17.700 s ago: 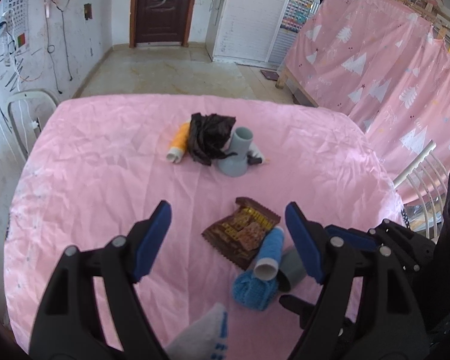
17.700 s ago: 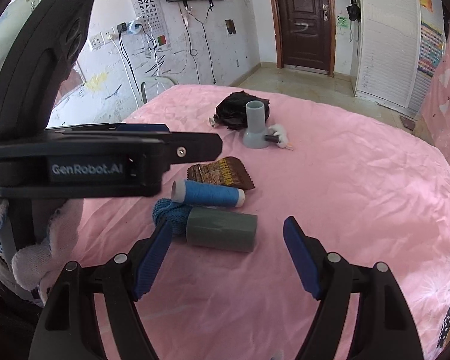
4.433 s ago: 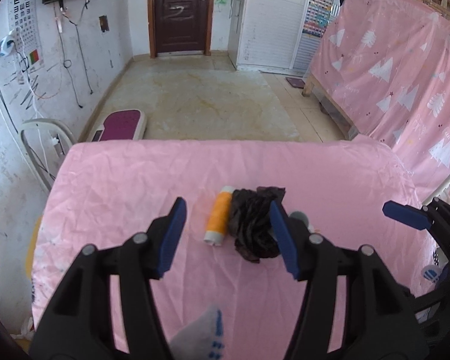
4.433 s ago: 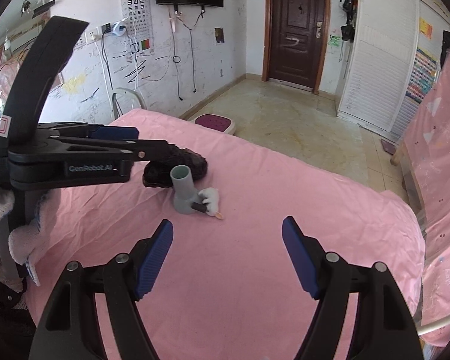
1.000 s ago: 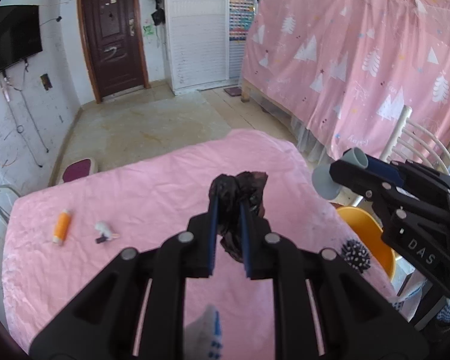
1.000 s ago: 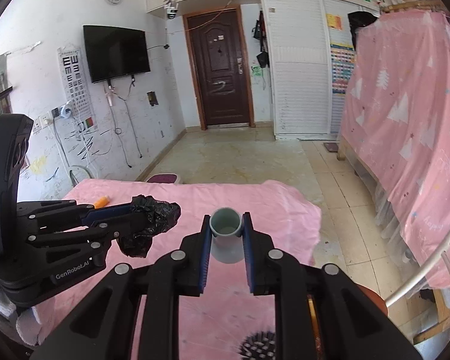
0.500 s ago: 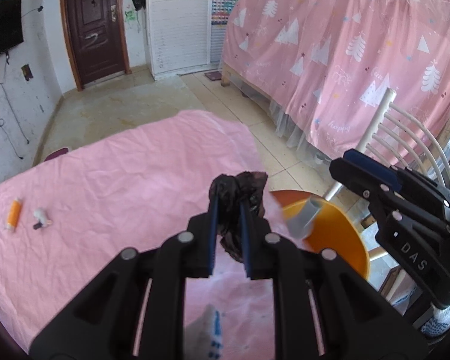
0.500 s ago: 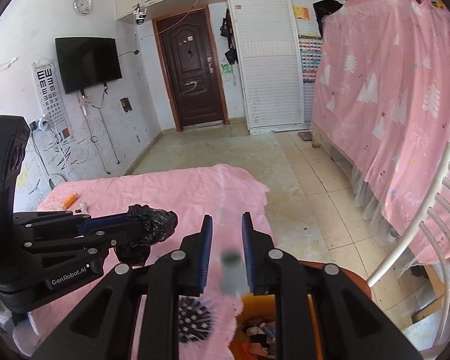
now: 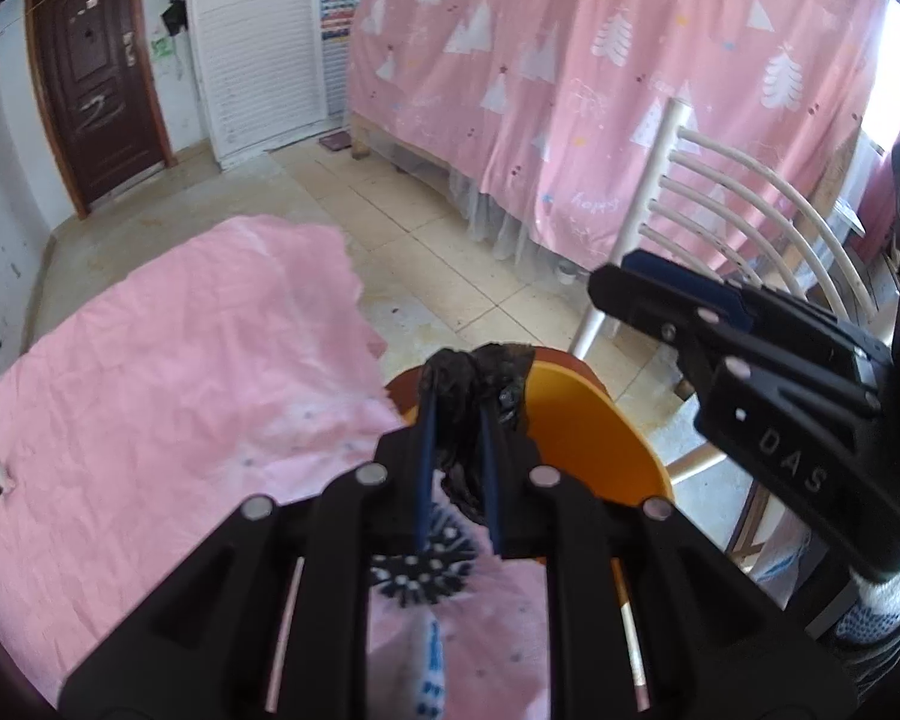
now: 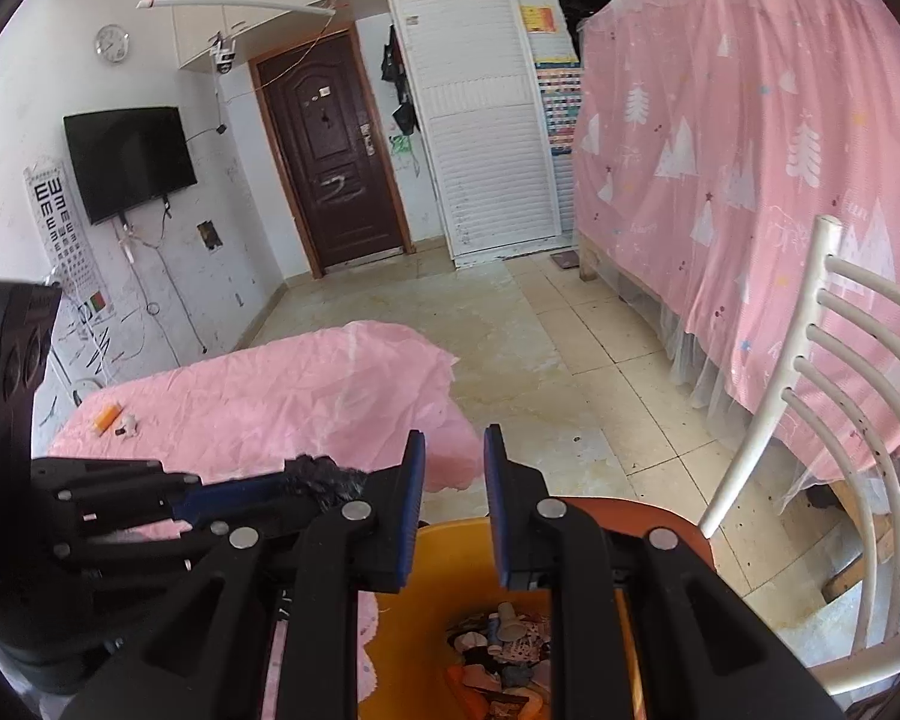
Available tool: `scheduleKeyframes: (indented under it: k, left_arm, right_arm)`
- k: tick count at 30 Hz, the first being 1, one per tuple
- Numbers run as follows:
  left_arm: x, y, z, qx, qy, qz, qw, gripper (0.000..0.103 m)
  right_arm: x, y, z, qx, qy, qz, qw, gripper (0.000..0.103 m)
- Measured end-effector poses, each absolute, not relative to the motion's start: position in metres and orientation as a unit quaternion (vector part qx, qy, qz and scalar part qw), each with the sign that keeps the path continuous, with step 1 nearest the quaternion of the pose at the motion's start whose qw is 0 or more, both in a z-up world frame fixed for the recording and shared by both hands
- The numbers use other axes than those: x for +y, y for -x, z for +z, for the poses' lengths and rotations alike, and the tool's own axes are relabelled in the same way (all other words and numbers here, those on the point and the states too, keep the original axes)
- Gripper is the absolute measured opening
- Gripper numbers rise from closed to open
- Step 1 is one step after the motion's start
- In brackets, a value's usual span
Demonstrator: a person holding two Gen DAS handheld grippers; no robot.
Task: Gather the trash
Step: 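Carry both items to the orange bucket and open both tools to drop them, then move both tools back over the orange spool and white toy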
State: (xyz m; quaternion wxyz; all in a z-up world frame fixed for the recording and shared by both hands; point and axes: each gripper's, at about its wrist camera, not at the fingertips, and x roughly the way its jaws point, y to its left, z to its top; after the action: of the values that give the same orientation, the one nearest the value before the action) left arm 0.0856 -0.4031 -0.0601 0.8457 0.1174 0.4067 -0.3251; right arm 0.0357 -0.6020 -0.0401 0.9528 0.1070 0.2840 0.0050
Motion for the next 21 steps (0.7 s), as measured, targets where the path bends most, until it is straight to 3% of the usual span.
scheduleKeyframes:
  k: [4,6,7,21]
  left_arm:
    - [-0.417,-0.079,-0.065,0.412,-0.129,-0.348,0.832,0.018]
    - [-0.421,-0.078,-0.067,0.413,-0.131,-0.355,0.829,0.051]
    - [-0.422,-0.078,-0.067,0.413,-0.128,-0.357,0.828,0.056]
    - [-0.392,-0.085,-0.054,0.406,-0.106,-0.339,0.842,0.056]
  right_arm:
    - [-0.616,-0.031,-0.042,0.283,-0.123,-0.006,0.951,0.01]
    - [-0.618,-0.029,-0.043,0.285,-0.122,-0.008,0.951,0.01]
    - [-0.617,-0.028,-0.044,0.285,-0.122,-0.008,0.951,0.01]
    - [-0.59,-0.04,-0.03,0.286,-0.1,0.007,0.953,0.01]
